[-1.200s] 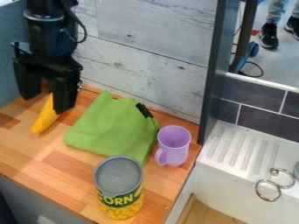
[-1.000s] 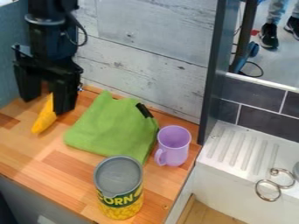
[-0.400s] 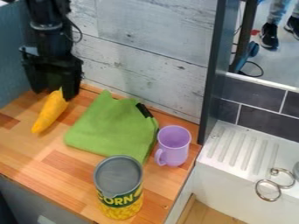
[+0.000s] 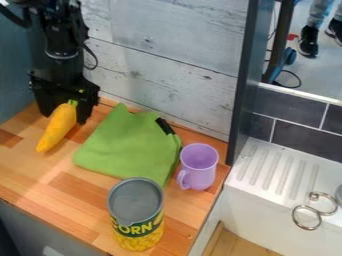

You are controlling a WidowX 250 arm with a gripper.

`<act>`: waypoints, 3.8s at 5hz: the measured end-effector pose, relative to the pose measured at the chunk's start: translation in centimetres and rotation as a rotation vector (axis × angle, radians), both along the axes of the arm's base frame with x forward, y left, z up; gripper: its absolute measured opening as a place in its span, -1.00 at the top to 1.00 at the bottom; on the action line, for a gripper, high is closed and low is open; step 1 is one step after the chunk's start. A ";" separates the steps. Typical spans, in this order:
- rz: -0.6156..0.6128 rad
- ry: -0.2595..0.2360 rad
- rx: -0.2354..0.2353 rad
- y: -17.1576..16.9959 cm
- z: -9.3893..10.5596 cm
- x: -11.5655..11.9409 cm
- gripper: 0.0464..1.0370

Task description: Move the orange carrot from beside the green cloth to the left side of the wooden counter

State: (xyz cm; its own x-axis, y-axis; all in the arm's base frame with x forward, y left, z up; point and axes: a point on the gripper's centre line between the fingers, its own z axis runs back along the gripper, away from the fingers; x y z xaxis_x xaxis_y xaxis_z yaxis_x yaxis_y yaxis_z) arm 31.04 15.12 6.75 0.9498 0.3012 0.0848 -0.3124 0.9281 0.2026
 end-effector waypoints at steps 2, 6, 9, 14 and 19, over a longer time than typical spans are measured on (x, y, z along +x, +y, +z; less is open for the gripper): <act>0.003 0.015 0.063 1.8 -1.3 0.0 -0.93; -0.042 0.027 -0.138 5.2 -5.9 -0.7 -0.26; -0.023 0.107 -0.159 2.8 0.0 -5.0 0.38; 0.317 0.289 -0.136 10.0 -2.8 -11.8 0.38; 0.277 0.380 -0.213 9.8 -4.3 -12.0 -0.87</act>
